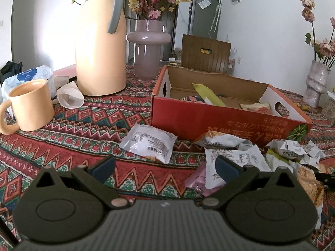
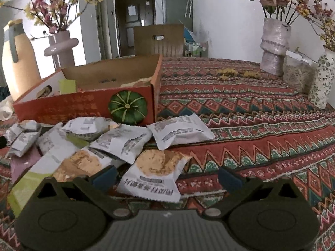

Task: Organize snacks
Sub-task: 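Withdraw both tools from the box toward the remaining packets, then grasp a white packet with the right gripper while the left grasps another white packet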

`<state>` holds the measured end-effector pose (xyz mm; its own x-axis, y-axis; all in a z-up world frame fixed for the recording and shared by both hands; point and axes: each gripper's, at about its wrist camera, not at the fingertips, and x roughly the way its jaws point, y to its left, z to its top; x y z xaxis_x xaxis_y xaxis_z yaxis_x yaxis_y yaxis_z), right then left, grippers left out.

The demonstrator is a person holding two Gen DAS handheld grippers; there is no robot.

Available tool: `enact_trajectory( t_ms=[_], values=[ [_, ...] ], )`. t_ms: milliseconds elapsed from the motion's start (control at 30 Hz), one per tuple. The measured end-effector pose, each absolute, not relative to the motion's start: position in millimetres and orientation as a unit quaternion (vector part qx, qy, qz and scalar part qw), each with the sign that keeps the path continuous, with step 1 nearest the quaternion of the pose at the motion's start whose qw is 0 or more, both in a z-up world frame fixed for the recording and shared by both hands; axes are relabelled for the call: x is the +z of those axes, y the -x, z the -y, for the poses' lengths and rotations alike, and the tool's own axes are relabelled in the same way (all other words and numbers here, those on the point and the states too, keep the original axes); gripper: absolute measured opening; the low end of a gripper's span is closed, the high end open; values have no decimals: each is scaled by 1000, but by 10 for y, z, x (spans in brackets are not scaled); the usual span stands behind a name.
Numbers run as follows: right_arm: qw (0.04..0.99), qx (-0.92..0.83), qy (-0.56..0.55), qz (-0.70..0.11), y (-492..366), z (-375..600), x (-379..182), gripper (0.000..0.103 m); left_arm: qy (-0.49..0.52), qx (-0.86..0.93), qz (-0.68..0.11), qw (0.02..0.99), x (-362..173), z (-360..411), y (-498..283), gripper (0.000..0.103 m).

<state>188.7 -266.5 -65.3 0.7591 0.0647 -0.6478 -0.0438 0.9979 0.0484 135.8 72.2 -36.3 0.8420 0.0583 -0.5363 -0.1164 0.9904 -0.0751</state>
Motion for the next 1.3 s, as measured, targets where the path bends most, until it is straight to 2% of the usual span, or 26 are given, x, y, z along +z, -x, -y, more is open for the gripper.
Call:
enact_trajectory(
  t_ms=[100,167,233,267,300,633,833,1300],
  values=[
    [932,23,-9,-362,-1995,2651,-704,86,53,46,-277,958,-364,-721,-1358,103],
    [932,24,-6,-361,-2008,2647,-709,81,53,45,-277,958,-363,-722,-1358,103],
    [934,31,-5,-357,-1982,2638,-699,65,53,46,-277,958,-365,-720,-1357,103],
    [934,31,-4,-355,-1964,2632,-697,62,53,45,-277,958,-365,-721,-1356,103],
    [935,33,-3,-353,-1949,2630,-694,55,53,46,-277,958,-364,-721,-1356,103],
    [955,9,-32,-293,-1733,2730,-654,44,52,49,-280,957,-367,-718,-1358,103],
    [965,1,-55,-257,-1654,2837,-609,44,33,39,-290,956,-294,-721,-1377,103],
    [964,2,-72,-256,-1683,2856,-670,44,-32,39,-353,934,-296,-880,-2030,103]
  ],
)
